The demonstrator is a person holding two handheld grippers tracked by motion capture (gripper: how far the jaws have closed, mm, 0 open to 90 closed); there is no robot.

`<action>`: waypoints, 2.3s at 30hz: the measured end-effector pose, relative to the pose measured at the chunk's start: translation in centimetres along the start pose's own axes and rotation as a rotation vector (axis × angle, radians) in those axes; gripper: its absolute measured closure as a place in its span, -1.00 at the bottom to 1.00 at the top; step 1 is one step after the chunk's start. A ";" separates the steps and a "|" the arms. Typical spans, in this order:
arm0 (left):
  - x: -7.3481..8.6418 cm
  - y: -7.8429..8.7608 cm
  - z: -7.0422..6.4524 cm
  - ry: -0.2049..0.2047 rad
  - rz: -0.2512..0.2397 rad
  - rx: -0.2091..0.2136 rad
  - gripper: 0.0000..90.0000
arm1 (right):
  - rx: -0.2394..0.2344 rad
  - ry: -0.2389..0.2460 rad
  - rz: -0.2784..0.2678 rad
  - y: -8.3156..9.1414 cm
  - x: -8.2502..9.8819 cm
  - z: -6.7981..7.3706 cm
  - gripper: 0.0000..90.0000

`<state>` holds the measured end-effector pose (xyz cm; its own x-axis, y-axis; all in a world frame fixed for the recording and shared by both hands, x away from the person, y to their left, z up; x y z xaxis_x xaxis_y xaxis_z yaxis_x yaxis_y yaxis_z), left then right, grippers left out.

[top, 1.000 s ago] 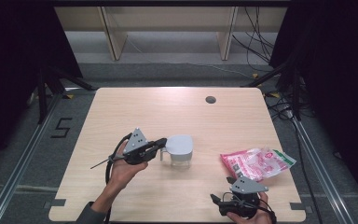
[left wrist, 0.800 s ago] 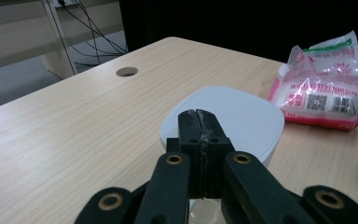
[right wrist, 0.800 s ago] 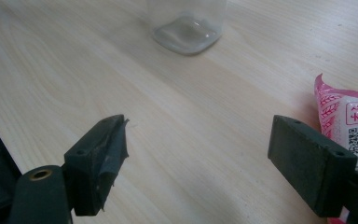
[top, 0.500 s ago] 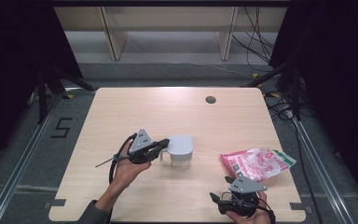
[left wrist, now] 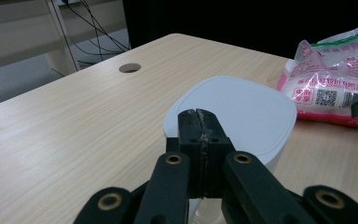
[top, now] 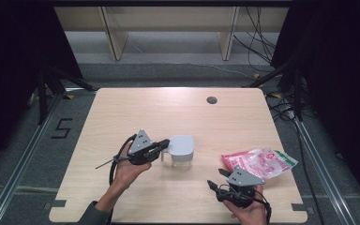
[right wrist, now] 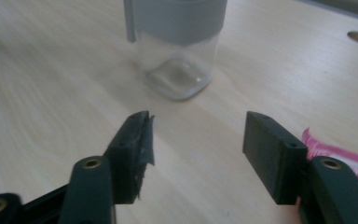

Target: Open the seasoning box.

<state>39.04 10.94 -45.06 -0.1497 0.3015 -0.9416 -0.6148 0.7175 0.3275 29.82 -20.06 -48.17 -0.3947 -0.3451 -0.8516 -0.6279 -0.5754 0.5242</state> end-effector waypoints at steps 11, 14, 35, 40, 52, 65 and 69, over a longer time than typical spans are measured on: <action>0.1 0.0 0.0 0.013 -0.016 -0.003 0.98 | 0.008 0.032 -0.076 -2.0 -2.1 -1.5 0.50; 0.1 0.0 0.0 0.013 -0.016 -0.002 0.98 | 0.001 0.030 -0.096 -2.5 -2.7 -1.7 0.63; 0.3 0.1 0.0 0.013 -0.024 -0.009 0.98 | -0.038 0.022 -0.083 -5.2 -5.5 -2.4 1.00; 0.4 0.1 0.1 0.012 -0.023 -0.012 0.98 | -0.039 0.040 -0.115 -5.6 -6.0 -2.4 1.00; 0.4 0.1 0.0 0.009 -0.024 -0.013 0.98 | -0.064 0.063 -0.089 -6.2 -6.7 -1.8 1.00; 0.4 0.1 0.1 0.008 -0.027 -0.010 0.98 | -0.090 0.074 -0.081 -6.3 -7.1 -1.4 1.00; 0.5 0.2 0.1 0.012 -0.026 -0.014 0.96 | -0.081 0.074 -0.090 -6.2 -7.3 -1.4 1.00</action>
<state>38.98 11.28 -45.44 -0.1429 0.2748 -0.9508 -0.6293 0.7163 0.3016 37.48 -15.04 -45.24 -0.2871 -0.3414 -0.8950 -0.6008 -0.6636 0.4458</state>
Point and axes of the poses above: each handheld gripper's, and its own axes: y roughly backward along the jaws, x roughly out of its underside, z roughly to its left, the point moved 1 cm from there along -y, roughly forward along the jaws, and after that the axes turned 3 degrees about -y, right-handed, at the moved point
